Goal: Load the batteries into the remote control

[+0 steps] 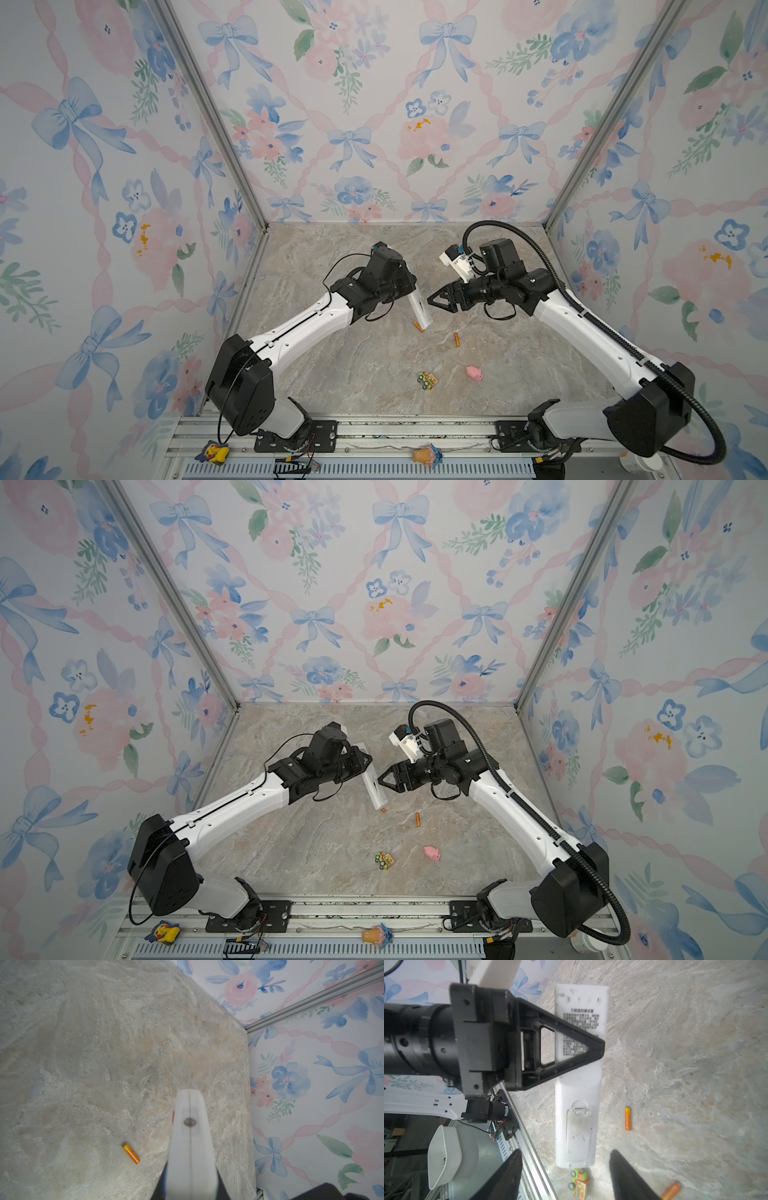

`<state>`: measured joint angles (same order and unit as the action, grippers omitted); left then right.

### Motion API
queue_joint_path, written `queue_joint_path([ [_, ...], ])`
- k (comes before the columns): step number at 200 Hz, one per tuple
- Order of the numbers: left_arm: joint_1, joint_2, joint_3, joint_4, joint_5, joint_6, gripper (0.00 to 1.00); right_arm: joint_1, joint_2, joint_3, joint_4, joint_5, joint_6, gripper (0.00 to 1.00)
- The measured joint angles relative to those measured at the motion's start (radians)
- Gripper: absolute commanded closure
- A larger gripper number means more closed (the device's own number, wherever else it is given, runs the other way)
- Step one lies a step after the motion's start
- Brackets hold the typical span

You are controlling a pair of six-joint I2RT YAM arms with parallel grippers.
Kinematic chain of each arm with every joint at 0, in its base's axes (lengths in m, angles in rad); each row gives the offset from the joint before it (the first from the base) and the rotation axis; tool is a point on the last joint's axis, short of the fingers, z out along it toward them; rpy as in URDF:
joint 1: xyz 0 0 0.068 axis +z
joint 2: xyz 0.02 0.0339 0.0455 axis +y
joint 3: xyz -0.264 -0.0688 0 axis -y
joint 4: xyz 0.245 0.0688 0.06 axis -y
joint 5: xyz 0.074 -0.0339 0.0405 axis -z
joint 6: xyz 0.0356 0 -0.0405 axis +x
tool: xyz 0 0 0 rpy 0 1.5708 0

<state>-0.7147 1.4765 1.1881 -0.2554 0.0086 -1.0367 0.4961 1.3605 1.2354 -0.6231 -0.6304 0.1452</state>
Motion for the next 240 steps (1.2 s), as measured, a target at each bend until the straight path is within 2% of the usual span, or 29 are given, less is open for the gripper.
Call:
queue_joint_path([
  [50, -0.025, 0.000, 0.000, 0.000, -0.014, -0.016, 1.00, 0.002, 0.042, -0.004, 0.000, -0.006, -0.011, 0.36],
  [240, -0.031, 0.000, 0.000, 0.000, -0.020, -0.016, 1.00, 0.032, 0.108, -0.013, 0.015, -0.023, -0.026, 0.50],
])
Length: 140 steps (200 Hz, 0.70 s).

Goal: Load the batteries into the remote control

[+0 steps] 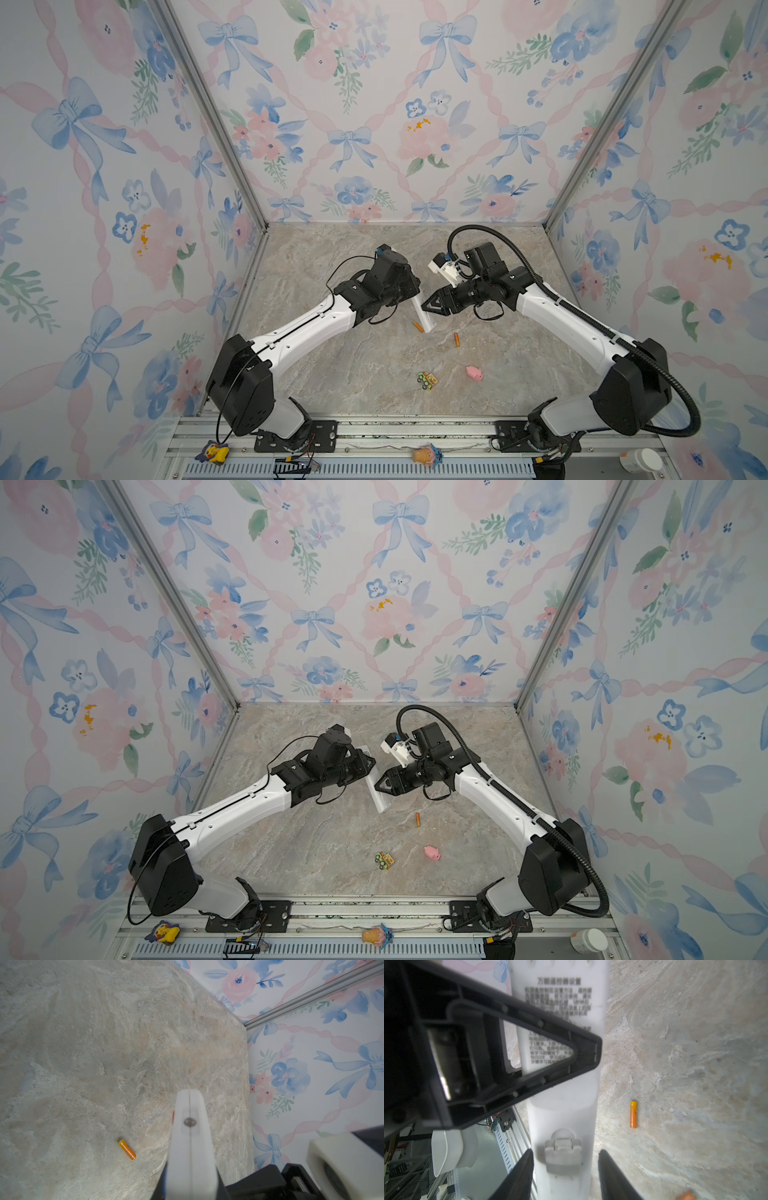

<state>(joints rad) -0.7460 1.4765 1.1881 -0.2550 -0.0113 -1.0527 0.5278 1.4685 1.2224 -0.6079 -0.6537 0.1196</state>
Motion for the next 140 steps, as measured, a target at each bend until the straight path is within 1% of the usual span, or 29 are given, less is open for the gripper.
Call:
queue_joint_path([
  [98, 0.000, 0.005, 0.000, 0.003, 0.000, 0.000, 1.00, 0.007, 0.007, 0.000, 0.008, -0.013, 0.000, 0.56],
  [140, 0.000, 0.010, 0.000, 0.003, 0.001, 0.000, 1.00, 0.009, 0.010, 0.000, 0.008, -0.013, 0.000, 0.60],
])
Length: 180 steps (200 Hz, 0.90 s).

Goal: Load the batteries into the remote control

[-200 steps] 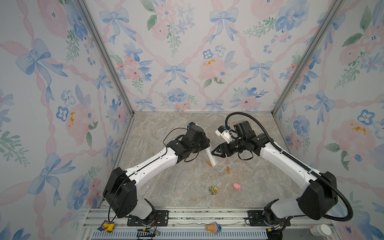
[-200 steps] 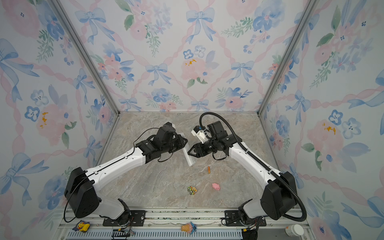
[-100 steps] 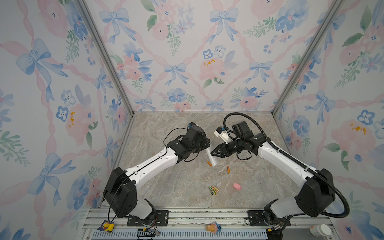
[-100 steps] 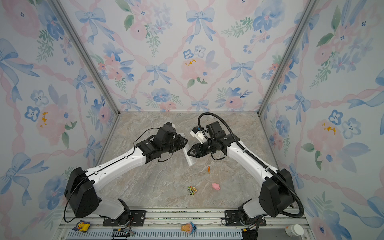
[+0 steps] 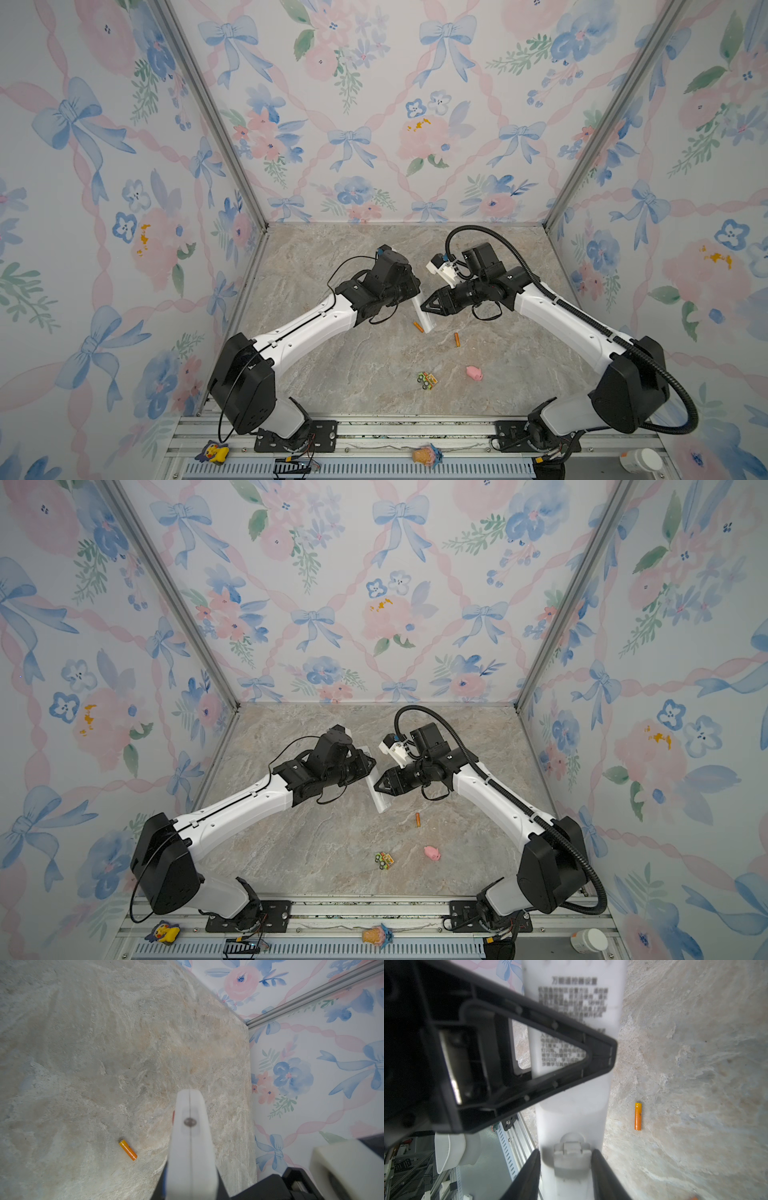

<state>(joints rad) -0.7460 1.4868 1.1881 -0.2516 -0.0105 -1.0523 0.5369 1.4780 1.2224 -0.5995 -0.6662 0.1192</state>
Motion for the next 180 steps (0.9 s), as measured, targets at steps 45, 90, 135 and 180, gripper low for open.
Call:
queue_joint_path([
  [45, 0.000, 0.000, 0.000, -0.001, 0.000, 0.000, 1.00, 0.000, 0.002, 0.000, 0.002, 0.001, 0.000, 0.64],
  [90, 0.000, 0.000, 0.000, -0.002, 0.000, 0.002, 1.00, 0.000, 0.002, 0.000, 0.002, 0.005, 0.000, 0.67],
  [135, 0.000, 0.000, 0.000, -0.005, 0.000, 0.003, 1.00, 0.000, 0.002, 0.000, 0.001, 0.009, -0.003, 0.69],
  [180, 0.000, 0.000, 0.000, -0.005, 0.000, 0.003, 1.00, 0.000, 0.002, 0.000, 0.000, 0.011, -0.007, 0.73],
])
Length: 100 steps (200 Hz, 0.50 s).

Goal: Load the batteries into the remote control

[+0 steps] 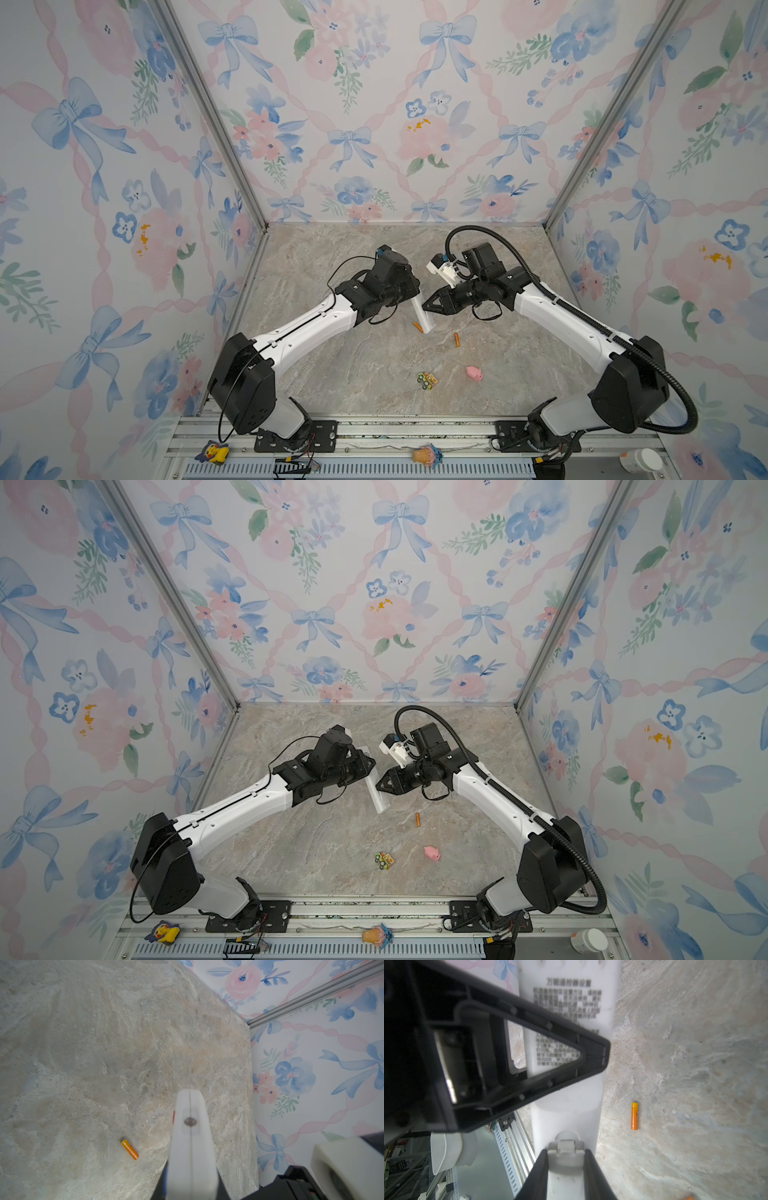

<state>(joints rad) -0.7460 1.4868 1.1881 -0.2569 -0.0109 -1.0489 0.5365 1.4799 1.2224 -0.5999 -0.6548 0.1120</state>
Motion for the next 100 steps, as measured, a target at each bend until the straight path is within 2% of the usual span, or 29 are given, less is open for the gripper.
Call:
queue_joint_path([
  [100, 0.000, 0.000, 0.000, 0.000, -0.001, 0.000, 1.00, 0.000, 0.000, 0.000, 0.000, 0.000, 0.000, 0.77],
])
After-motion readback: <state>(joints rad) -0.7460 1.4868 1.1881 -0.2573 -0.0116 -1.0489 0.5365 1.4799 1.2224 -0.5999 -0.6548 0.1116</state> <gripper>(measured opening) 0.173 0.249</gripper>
